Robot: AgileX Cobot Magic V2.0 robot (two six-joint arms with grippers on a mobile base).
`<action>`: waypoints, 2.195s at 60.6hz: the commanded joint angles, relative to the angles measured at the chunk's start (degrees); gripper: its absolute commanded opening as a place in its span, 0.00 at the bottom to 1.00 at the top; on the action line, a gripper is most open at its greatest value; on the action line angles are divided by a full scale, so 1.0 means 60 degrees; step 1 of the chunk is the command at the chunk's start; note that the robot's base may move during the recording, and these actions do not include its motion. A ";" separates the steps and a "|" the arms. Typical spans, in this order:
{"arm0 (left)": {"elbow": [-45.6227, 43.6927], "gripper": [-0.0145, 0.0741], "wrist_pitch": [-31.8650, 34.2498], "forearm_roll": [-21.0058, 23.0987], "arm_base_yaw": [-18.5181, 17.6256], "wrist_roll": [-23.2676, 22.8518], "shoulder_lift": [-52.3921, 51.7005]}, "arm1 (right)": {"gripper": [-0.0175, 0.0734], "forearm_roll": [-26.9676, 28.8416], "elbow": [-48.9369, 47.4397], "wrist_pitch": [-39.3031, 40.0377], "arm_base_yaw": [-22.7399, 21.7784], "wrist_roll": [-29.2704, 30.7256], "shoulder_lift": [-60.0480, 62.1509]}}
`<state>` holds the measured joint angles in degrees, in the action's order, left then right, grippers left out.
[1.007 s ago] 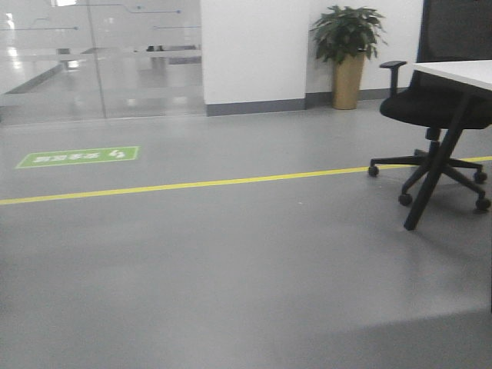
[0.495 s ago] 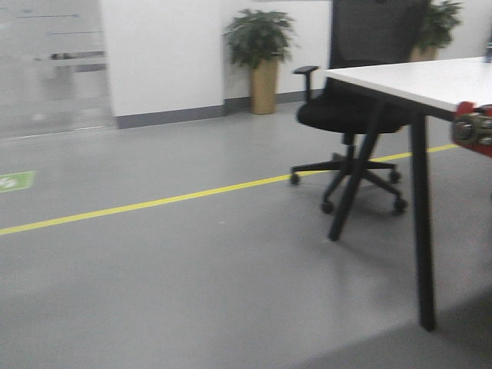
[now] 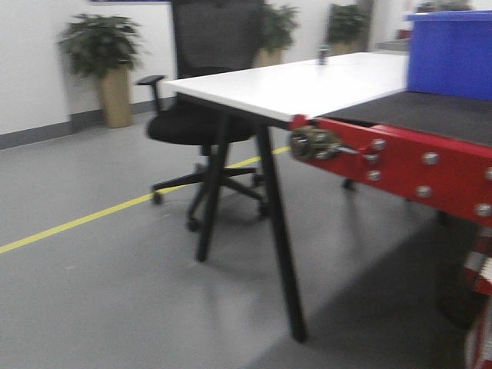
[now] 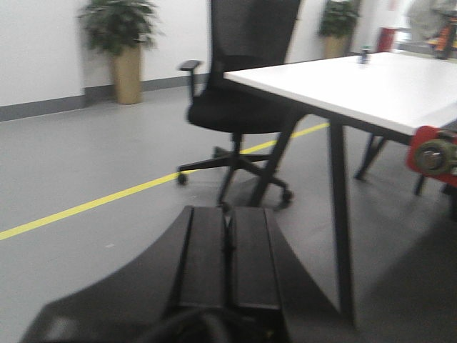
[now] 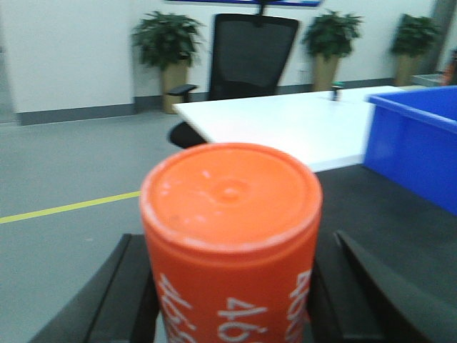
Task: Grab orange capacitor from left shelf to right conveyor
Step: 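Drive the base across the floor to the red conveyor, holding the capacitor, then move the right gripper with the capacitor over the metal tray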
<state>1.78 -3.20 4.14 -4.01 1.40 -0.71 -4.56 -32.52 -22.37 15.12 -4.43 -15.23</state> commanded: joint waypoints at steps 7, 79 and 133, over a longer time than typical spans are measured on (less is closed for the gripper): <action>-0.0037 0.02 0.0815 0.0017 -0.0004 0.0000 -0.0106 | 0.35 -0.0096 -0.0274 0.0892 -0.0014 0.0031 -0.0111; -0.0037 0.02 0.0815 0.0017 -0.0004 0.0000 -0.0106 | 0.35 -0.0096 -0.0274 0.0892 -0.0014 0.0031 -0.0111; -0.0037 0.02 0.0815 0.0017 -0.0004 0.0000 -0.0106 | 0.35 -0.0096 -0.0274 0.0892 -0.0014 0.0031 -0.0111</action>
<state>1.78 -3.20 4.14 -4.01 1.40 -0.71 -4.56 -32.52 -22.37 15.12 -4.43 -15.23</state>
